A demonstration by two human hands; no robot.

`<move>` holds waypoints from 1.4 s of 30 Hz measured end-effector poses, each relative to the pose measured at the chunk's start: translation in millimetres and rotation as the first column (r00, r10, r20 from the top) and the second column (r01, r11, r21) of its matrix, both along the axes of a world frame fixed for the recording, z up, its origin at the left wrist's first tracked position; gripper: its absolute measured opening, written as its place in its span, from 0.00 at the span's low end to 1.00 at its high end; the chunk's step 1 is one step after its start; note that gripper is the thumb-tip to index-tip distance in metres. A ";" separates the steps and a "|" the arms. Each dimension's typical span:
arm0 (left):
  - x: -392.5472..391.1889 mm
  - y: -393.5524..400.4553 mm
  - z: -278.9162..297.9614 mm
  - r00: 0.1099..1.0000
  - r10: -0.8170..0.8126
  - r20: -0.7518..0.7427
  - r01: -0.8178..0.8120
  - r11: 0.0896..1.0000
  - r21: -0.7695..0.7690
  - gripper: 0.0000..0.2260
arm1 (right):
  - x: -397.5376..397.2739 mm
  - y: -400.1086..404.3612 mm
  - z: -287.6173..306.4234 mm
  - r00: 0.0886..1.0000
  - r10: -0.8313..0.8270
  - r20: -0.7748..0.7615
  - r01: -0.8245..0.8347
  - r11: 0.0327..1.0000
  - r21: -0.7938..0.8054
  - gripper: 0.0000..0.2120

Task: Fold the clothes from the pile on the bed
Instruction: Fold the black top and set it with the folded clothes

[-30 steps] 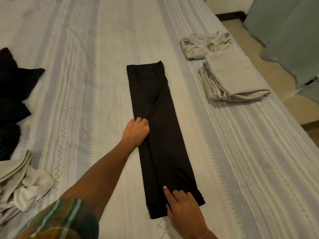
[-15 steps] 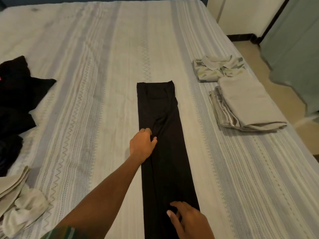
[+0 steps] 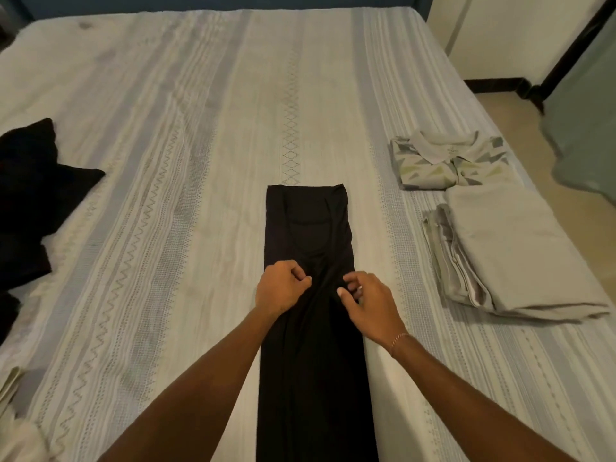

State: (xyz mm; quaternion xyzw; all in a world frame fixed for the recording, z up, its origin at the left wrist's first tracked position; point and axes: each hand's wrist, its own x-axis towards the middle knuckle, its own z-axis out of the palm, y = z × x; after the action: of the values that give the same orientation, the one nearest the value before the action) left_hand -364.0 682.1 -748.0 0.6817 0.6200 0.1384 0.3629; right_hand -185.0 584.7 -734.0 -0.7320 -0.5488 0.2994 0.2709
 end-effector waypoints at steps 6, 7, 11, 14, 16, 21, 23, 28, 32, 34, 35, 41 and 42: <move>-18.2 20.1 4.7 0.946 0.212 0.245 -0.148 0.956 -0.254 0.06 | 9.7 77.8 -7.6 0.994 0.038 0.101 -0.040 0.999 0.016 0.17; -22.4 22.4 4.2 0.933 0.241 0.266 -0.162 0.944 -0.286 0.06 | 10.4 85.8 -10.1 0.991 0.043 0.124 -0.045 0.999 0.008 0.17; -35.6 29.7 -4.4 0.927 0.264 0.265 -0.160 0.920 -0.358 0.06 | 11.2 109.5 -21.1 0.982 0.058 0.181 -0.051 0.998 -0.042 0.21; -40.3 30.9 -6.7 0.921 0.244 0.304 -0.111 0.912 -0.396 0.06 | 12.3 124.4 -25.8 0.971 0.064 0.230 -0.060 0.998 -0.026 0.22; -41.3 30.8 -7.9 0.915 0.235 0.327 -0.084 0.905 -0.417 0.07 | 14.6 139.0 -26.9 0.966 0.038 0.256 -0.042 0.999 0.010 0.22; -46.2 34.5 -12.4 0.886 0.286 0.365 -0.072 0.863 -0.501 0.11 | 20.8 189.7 -23.9 0.922 -0.022 0.387 -0.013 0.996 0.089 0.19; -48.5 37.4 -13.6 0.876 0.287 0.389 -0.039 0.844 -0.535 0.10 | 27.5 210.3 -23.0 0.898 0.022 0.439 -0.068 0.994 0.089 0.19; -53.6 43.9 -18.4 0.855 0.313 0.413 -0.010 0.807 -0.590 0.09 | 49.0 255.7 -18.4 0.855 0.139 0.499 -0.150 0.988 -0.017 0.11; -56.1 45.2 -22.9 0.842 0.325 0.431 0.003 0.796 -0.606 0.14 | 56.8 274.9 -14.9 0.880 0.158 0.448 -0.164 0.986 -0.026 0.07; -57.4 46.2 -26.0 0.838 0.331 0.434 0.003 0.793 -0.610 0.14 | 56.6 280.3 -11.8 0.897 0.170 0.409 -0.189 0.982 0.007 0.06; -57.8 46.8 -27.7 0.835 0.335 0.438 0.004 0.791 -0.612 0.14 | 55.9 282.6 -11.4 0.899 0.168 0.404 -0.193 0.981 0.020 0.06; -59.9 46.6 -36.6 0.814 0.369 0.449 -0.017 0.787 -0.616 0.16 | 48.3 276.8 -26.7 0.880 0.125 0.459 -0.160 0.986 0.040 0.08; -59.7 46.4 -38.2 0.812 0.369 0.452 -0.020 0.791 -0.611 0.16 | 46.5 272.1 -29.2 0.881 0.091 0.464 -0.139 0.988 0.069 0.11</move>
State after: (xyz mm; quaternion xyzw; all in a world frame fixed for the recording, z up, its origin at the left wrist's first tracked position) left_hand -423.7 728.5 -786.2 0.3978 0.5706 0.1707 0.6979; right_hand -138.5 856.8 -763.1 -0.7336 -0.6541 0.1054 0.1514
